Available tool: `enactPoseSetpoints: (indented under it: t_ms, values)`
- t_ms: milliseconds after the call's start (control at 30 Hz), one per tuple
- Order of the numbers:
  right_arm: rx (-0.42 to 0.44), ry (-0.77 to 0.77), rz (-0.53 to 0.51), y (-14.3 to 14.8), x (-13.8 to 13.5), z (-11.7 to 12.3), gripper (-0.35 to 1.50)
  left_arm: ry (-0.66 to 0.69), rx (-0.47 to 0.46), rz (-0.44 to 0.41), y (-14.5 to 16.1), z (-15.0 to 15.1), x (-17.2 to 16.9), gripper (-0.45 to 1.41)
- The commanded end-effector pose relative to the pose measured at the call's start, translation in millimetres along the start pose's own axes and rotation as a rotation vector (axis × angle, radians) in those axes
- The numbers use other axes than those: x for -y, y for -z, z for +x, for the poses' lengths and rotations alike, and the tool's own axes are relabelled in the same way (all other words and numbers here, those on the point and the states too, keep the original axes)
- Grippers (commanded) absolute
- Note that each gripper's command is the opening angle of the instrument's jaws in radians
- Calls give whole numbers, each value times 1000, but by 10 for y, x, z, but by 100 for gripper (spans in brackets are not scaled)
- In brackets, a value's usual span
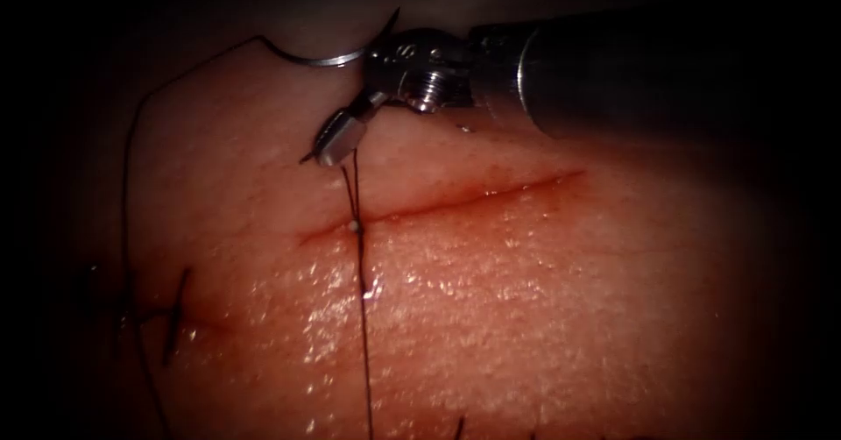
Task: Wound Closure
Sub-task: Tighten knot by pulling upward with right hand through loop and downward on working end of suture with left end-effector
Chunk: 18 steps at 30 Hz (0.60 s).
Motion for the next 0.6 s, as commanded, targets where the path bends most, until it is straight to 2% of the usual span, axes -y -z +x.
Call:
enactPoseSetpoints:
  t_ms: [33, 300, 367, 467, 500, 533, 600]
  values:
    - [5, 2, -20, -9, -12, 8, -35, 0, 13, -14, -7, -11, 0, -45]
    - [41, 17, -79, -13, -15, 6, -35, 3, 15, -19, -7, -10, 6, -45]
    - [17, 22, -66, -13, -10, 5, -35, 10, 28, 10, -1, -2, 12, -45]
    - [-77, 6, -59, -12, 0, 5, -35, -9, 40, 44, 7, 12, 19, -45]
    - [-100, 15, -62, -11, 6, 5, -5, -25, 50, 58, 12, 20, 21, -45]
    - [-135, 56, -70, -6, 17, 6, 42, -52, 70, 86, 18, 35, 26, -45]
    - [-160, 90, -80, -1, 27, 8, 81, -76, 80, 98, 24, 48, 29, -45]
